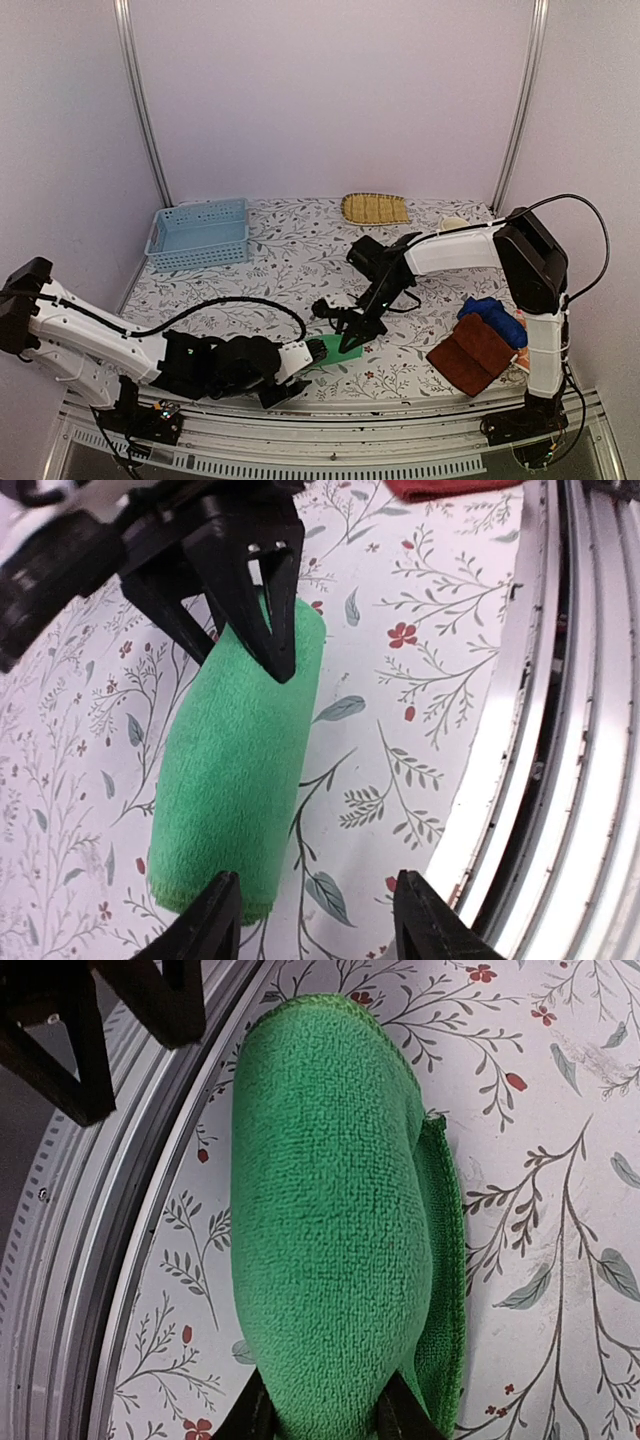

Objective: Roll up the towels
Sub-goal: Roll the towel at the center of the board.

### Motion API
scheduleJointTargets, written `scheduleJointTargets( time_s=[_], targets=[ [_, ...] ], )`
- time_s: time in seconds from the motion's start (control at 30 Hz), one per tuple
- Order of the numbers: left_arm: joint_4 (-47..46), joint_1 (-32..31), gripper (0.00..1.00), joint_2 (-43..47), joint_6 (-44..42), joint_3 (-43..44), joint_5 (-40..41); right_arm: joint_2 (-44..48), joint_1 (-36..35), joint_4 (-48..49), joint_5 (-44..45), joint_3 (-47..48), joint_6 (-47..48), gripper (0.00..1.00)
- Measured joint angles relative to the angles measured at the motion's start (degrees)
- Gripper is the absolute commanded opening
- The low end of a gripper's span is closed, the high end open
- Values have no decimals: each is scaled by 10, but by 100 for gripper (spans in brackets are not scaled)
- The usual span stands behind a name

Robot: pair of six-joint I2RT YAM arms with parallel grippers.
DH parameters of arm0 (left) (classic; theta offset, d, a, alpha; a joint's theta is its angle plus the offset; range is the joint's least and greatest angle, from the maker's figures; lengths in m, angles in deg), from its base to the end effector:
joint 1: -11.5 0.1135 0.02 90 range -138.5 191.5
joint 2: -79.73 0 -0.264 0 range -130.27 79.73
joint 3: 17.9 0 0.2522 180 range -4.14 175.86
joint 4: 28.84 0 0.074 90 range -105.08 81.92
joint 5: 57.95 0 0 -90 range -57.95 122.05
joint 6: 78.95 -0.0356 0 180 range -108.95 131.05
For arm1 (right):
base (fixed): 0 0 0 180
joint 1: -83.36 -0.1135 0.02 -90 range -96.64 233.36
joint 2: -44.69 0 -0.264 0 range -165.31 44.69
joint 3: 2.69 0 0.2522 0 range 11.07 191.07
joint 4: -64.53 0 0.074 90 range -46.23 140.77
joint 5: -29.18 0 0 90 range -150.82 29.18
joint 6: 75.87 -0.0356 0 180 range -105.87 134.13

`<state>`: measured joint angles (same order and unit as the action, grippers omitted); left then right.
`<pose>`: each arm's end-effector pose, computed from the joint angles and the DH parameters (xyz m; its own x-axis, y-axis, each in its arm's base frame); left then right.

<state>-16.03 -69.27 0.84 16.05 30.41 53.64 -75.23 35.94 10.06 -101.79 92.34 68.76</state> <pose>0.0553 -0.2586 0.1707 -0.1860 0.6395 -0.7460 0.8620 0.4706 0.1885 0.2528 0.3097 0.1370 0.1352 -0.7628 -0.6323 -0.9115 -0.3460 0.2224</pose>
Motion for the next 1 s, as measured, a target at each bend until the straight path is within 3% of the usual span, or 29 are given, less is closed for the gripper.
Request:
scheduleJointTargets(
  time_s=[0.2, 0.5, 1.0],
  targets=[
    [38, -11, 65, -152, -66, 118, 80, -28, 6, -55, -39, 31, -1, 14],
    [62, -15, 66, -212, -150, 169, 130, -46, 10, -93, -66, 47, -10, 14],
    [92, 36, 66, -237, -202, 219, 30, -56, 8, -128, -90, 50, -14, 17]
  ],
)
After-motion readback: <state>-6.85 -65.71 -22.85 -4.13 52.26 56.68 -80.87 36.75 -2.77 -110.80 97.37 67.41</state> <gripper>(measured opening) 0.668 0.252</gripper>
